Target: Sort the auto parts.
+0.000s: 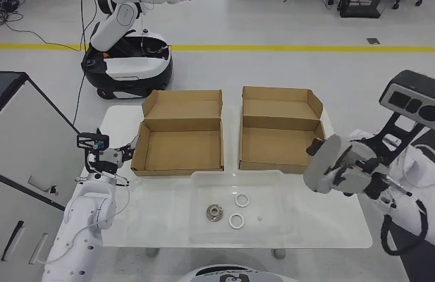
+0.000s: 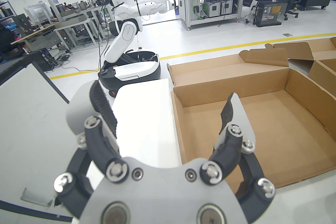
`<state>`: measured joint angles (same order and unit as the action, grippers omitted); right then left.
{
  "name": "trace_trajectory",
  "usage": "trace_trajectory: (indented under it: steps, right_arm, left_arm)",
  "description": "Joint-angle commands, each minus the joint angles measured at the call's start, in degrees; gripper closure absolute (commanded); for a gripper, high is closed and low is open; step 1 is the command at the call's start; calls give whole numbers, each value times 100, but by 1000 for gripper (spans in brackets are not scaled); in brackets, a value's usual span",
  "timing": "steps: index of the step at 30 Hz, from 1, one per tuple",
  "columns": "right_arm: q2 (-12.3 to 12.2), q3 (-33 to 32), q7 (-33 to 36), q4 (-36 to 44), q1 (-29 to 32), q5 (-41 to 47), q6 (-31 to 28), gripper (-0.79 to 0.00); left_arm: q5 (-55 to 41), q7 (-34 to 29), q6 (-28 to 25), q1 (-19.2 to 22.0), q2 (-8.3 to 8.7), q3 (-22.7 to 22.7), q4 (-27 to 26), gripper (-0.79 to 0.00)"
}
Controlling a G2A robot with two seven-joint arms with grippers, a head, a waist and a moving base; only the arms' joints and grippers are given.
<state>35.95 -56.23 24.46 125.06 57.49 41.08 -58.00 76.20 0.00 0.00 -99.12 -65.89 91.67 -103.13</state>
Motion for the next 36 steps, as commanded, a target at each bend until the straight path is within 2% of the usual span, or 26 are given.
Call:
trace_trajectory:
  steps: [1, 6, 9, 18, 22, 27, 36]
  right_arm:
    - [124, -214, 310, -43, 140, 437, 0, 0]
    - [464, -781, 1466, -268, 552, 1320, 0, 0]
    - [612, -1033, 2182, -540, 762, 1421, 0, 0]
    - [726, -1111, 2262, -838, 930, -105, 79, 0]
    - [738, -1110, 2225, -881, 973, -350, 43, 0]
    - [796, -1066, 2182, -721, 956, 13, 0, 0]
    - [1039, -967, 2183, -256, 894, 1369, 0, 0]
  left_arm:
    - [0, 0, 0, 0, 0, 0, 0, -785]
    - [0, 0, 0, 0, 0, 0, 0, -785]
    - [0, 0, 0, 0, 0, 0, 0, -785]
    - [0, 0, 0, 0, 0, 0, 0, -785]
    - [0, 0, 0, 0, 0, 0, 0, -785]
    - [0, 0, 0, 0, 0, 0, 0, -785]
    - [0, 0, 0, 0, 0, 0, 0, -785]
